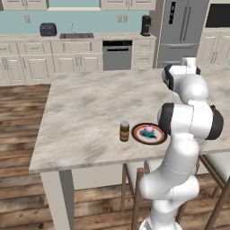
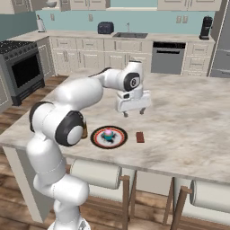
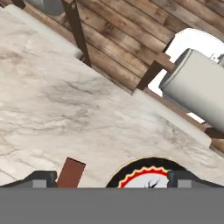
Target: Take the cinnamon bottle from the cabinet and place it on the dining table, next to the plate with the cupcake. Then take the chocolate from the dining counter and place it on the cupcake plate.
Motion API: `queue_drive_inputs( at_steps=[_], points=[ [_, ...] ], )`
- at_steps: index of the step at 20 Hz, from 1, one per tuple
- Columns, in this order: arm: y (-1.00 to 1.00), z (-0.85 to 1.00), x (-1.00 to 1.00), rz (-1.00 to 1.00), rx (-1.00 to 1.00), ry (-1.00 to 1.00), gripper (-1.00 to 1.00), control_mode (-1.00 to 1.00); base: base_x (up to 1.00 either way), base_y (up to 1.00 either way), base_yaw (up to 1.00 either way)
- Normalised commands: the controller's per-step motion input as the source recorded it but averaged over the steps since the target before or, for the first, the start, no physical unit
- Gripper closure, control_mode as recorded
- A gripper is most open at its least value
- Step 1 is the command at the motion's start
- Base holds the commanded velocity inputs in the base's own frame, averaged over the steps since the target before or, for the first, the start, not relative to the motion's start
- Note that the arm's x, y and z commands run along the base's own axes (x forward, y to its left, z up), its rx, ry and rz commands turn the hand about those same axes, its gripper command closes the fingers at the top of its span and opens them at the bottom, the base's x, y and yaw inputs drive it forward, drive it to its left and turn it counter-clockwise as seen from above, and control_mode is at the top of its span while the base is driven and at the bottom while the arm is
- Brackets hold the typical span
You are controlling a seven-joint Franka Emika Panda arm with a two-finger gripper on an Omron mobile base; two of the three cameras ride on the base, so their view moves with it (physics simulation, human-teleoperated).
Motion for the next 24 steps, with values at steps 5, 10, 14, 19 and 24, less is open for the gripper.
queue_drive_inputs(
  at_steps=[5, 10, 14, 19, 24],
  points=[
    [0.0, -0.7, 0.0, -0.26, 0.02, -0.06, -1.0, -1.0, 0.0, 0.0, 0.0],
    [0.02, -0.58, 0.04, -0.27, 0.0, -0.04, -1.0, -1.0, 0.0, 0.0, 0.0],
    [0.22, -0.22, 0.1, -0.28, -0.01, -0.07, -1.0, -1.0, 0.0, 0.0, 0.0],
    [0.34, -0.41, 0.31, -0.28, 0.0, -0.06, -1.0, -1.0, 0.0, 0.0, 0.0],
    [0.41, -0.32, 0.49, -0.18, -0.02, -0.02, -1.0, -1.0, 0.0, 0.0, 0.0]
  ],
)
